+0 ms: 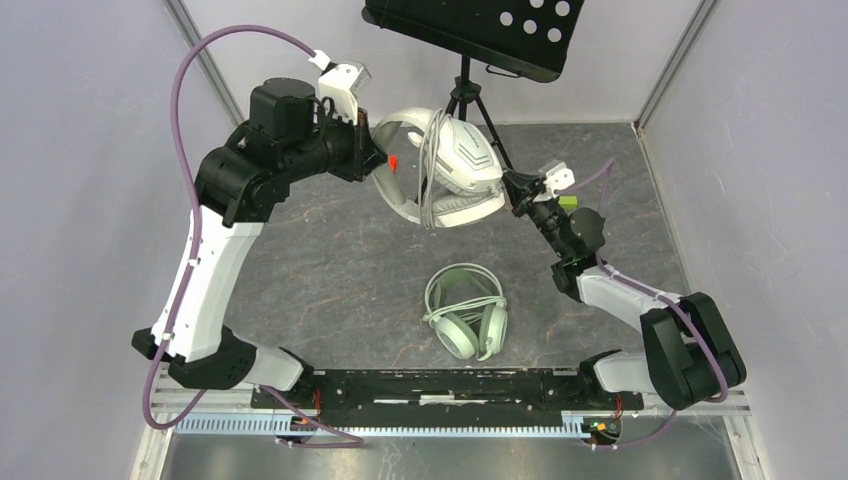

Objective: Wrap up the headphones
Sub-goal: Wrap the headphones cable around the headphones.

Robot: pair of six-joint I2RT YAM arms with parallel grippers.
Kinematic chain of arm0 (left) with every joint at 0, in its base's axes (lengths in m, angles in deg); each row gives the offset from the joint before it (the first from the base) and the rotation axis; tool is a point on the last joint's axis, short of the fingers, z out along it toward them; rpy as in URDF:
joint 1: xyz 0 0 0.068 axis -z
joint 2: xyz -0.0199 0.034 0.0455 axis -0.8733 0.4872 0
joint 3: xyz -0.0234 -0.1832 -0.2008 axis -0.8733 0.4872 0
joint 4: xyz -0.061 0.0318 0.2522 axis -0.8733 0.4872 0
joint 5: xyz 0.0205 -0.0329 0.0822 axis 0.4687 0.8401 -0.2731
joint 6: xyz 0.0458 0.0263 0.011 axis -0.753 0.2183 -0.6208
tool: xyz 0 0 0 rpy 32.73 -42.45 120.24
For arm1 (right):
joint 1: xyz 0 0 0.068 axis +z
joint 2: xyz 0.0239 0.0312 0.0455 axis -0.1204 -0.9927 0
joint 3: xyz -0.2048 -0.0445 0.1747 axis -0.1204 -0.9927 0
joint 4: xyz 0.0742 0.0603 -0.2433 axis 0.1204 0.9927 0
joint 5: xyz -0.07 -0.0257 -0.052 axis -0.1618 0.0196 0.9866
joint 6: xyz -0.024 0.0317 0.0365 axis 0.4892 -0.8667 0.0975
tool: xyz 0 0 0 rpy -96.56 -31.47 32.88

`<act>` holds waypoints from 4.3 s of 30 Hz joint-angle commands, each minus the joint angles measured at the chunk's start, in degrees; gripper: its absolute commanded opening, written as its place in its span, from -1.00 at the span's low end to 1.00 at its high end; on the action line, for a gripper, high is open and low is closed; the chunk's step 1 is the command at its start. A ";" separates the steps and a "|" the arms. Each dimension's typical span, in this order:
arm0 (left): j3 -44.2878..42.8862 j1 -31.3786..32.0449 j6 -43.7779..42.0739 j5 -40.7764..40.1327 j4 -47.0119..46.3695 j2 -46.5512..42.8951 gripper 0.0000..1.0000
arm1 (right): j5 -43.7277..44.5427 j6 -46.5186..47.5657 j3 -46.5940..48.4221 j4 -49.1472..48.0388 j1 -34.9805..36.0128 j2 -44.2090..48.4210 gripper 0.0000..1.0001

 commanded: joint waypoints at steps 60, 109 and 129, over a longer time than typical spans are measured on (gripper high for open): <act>13.07 8.44 -27.75 -47.31 -1.54 13.76 -0.95 | -16.97 -75.17 18.08 3.39 0.14 -4.94 -1.00; 3.13 3.70 -14.85 -44.11 7.31 18.10 -0.96 | -0.48 -73.57 18.60 2.64 8.23 -9.24 -1.00; 1.01 -0.55 -10.18 -45.66 8.10 22.59 -0.96 | 1.50 -85.90 20.14 -7.61 10.87 -15.81 -1.00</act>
